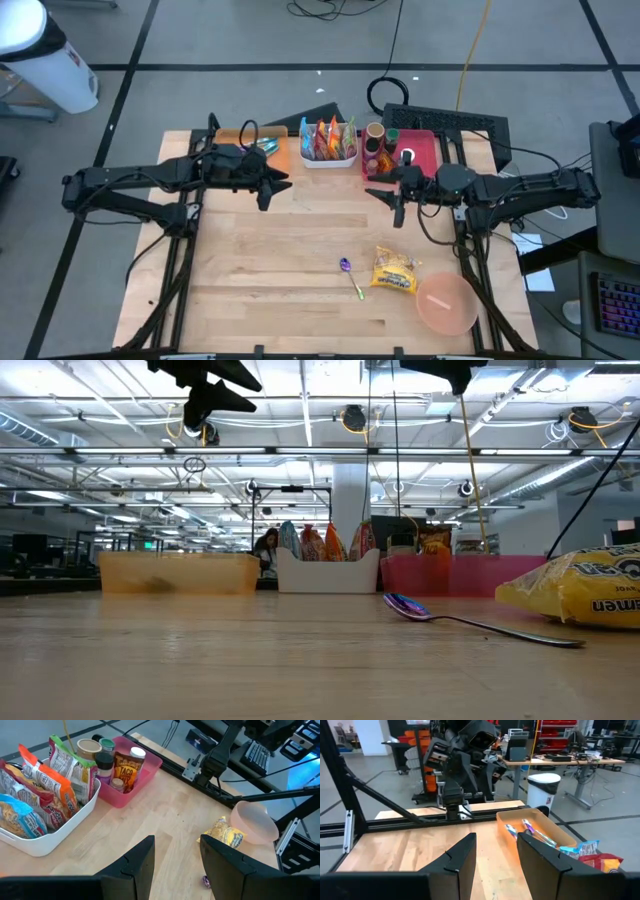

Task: Pick & Place Food Item
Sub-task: Put the violet and green spoon into the orange bin

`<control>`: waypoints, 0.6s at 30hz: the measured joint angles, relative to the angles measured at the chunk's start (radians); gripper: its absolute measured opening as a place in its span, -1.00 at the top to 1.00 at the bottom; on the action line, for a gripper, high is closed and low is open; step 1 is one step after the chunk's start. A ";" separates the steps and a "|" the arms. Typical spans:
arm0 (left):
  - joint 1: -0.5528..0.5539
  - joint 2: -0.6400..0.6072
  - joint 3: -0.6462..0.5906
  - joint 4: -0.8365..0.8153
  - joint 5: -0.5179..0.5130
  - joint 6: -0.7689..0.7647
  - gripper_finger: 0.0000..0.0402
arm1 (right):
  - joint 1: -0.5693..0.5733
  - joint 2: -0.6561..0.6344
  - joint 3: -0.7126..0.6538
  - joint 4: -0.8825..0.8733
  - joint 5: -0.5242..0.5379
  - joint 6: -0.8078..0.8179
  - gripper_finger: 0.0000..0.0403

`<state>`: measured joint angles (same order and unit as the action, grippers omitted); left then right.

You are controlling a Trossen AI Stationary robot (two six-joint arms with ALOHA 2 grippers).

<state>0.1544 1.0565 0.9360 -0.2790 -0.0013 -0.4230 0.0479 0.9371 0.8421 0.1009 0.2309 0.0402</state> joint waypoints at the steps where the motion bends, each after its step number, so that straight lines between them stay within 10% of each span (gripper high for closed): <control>1: 0.000 0.000 0.000 0.000 0.000 0.000 0.17 | 0.000 0.000 0.000 0.000 0.000 0.000 0.33; 18: 0.000 0.000 0.000 0.000 0.000 0.000 0.17 | 0.000 0.000 0.000 -0.013 0.002 0.034 0.33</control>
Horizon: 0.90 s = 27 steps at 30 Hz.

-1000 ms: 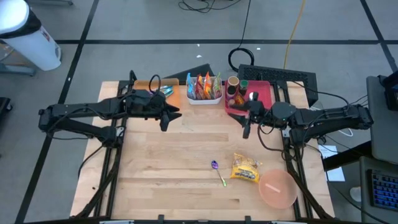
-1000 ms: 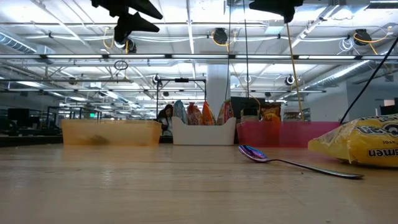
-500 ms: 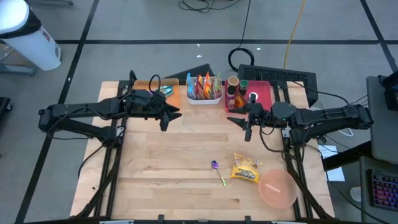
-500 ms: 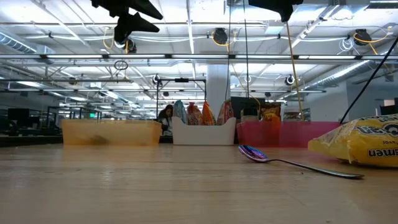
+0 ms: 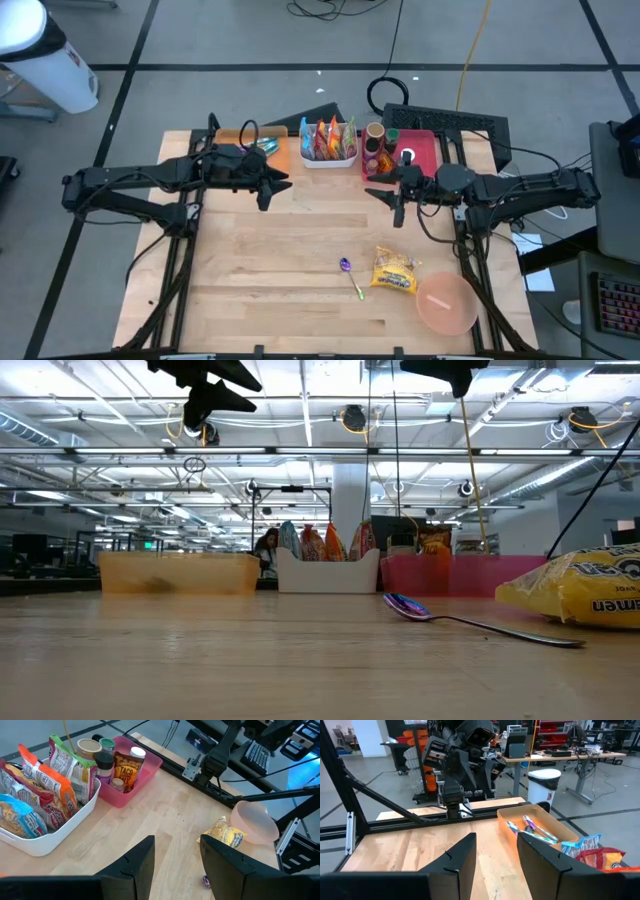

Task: Pick & Place Food Item
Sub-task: Put the violet and green spoon into the orange bin

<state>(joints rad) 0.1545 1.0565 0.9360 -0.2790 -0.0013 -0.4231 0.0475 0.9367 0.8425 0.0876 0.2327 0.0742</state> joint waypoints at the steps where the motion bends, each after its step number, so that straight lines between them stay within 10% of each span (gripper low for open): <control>1: 0.000 0.000 0.000 0.000 0.000 0.002 0.17 | 0.000 0.000 0.000 -0.001 0.000 0.000 0.33; 27: 0.004 -0.001 0.001 0.389 0.036 -0.046 0.16 | -0.003 0.000 -0.044 0.155 0.004 0.080 0.33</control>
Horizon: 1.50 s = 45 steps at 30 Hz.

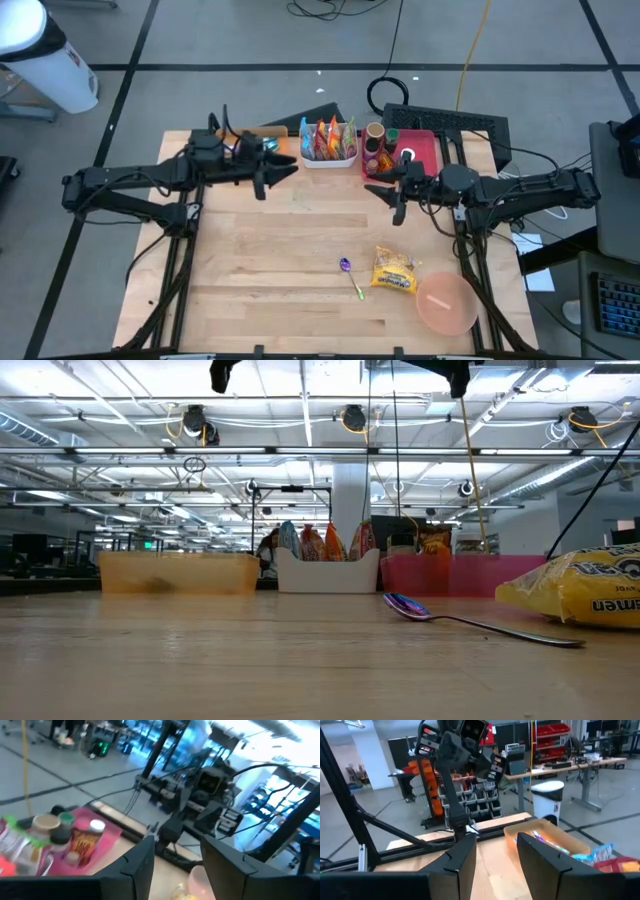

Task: Pick & Place Food Item
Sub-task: Put the violet and green spoon into the orange bin

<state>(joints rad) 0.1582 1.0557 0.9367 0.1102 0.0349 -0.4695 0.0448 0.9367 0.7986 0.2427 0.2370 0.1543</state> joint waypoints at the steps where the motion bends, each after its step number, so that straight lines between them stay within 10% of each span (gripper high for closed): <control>1: -0.003 0.000 0.000 0.014 0.003 0.003 0.14 | 0.000 0.000 0.000 0.003 -0.002 0.002 0.33; 16: -0.021 0.085 0.002 0.125 0.176 -0.221 -0.51 | 0.071 0.079 0.322 -0.569 -0.056 -0.102 0.33; 31: -0.243 0.437 0.000 0.128 0.195 -0.432 -0.35 | 0.108 0.145 0.460 -1.102 -0.059 -0.059 0.33; 45: -0.353 0.679 0.005 0.253 0.013 -0.605 -0.30 | 0.108 0.041 0.125 -0.866 -0.335 0.253 -0.12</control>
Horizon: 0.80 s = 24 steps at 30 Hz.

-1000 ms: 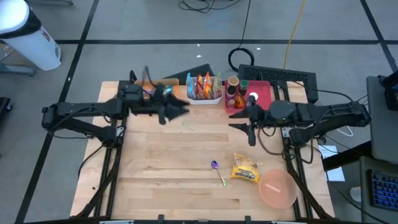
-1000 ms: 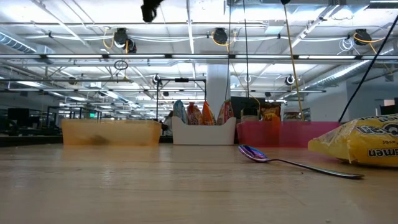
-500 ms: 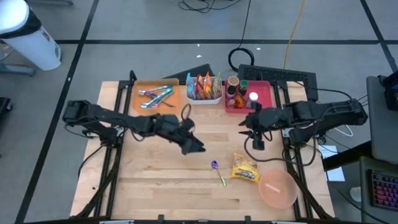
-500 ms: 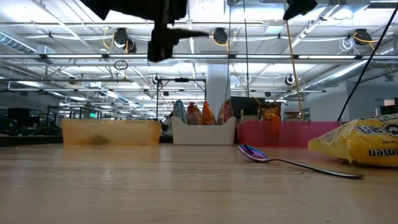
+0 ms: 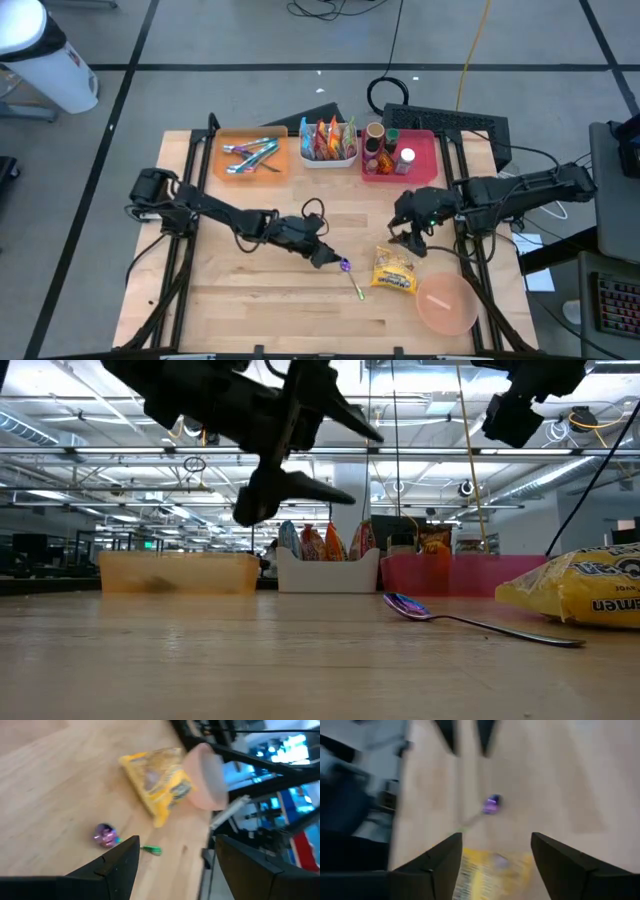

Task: Pick & Place Food Item
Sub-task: Put the violet and green spoon into the orange bin

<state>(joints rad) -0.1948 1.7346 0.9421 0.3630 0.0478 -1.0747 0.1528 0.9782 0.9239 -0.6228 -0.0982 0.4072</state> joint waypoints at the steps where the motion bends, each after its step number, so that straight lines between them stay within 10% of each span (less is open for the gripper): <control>1: -0.001 0.010 0.000 -0.002 -0.007 -0.010 -0.30 | 0.001 -0.004 -0.024 0.045 -0.031 0.010 -0.15; 24: 0.005 0.254 0.225 -0.214 -0.030 0.094 -0.30 | 0.047 -0.012 -0.171 0.305 -0.087 0.083 -0.24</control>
<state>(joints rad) -0.1894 1.9884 1.1675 0.1495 0.0179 -0.9803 0.1993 0.9665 0.7532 -0.3180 -0.1848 0.4900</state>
